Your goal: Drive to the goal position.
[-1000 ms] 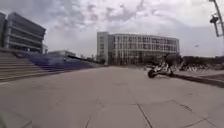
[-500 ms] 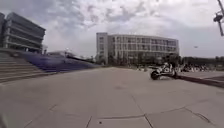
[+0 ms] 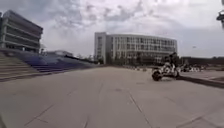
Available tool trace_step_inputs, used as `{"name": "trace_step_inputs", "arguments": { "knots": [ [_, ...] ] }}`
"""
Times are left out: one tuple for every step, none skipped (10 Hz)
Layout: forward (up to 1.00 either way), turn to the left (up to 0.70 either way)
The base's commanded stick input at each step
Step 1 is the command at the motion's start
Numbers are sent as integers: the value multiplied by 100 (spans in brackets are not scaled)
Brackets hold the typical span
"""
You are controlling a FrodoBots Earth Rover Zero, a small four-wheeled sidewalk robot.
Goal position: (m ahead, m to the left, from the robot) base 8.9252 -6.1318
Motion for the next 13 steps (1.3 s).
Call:
{"name": "trace_step_inputs", "arguments": {
  "knots": [
    [70,0],
    [70,0],
    [70,0],
    [70,0],
    [70,0],
    [70,0],
    [70,0],
    [70,0],
    [70,0],
    [70,0],
    [70,0],
    [70,0],
    [70,0]
  ]
}}
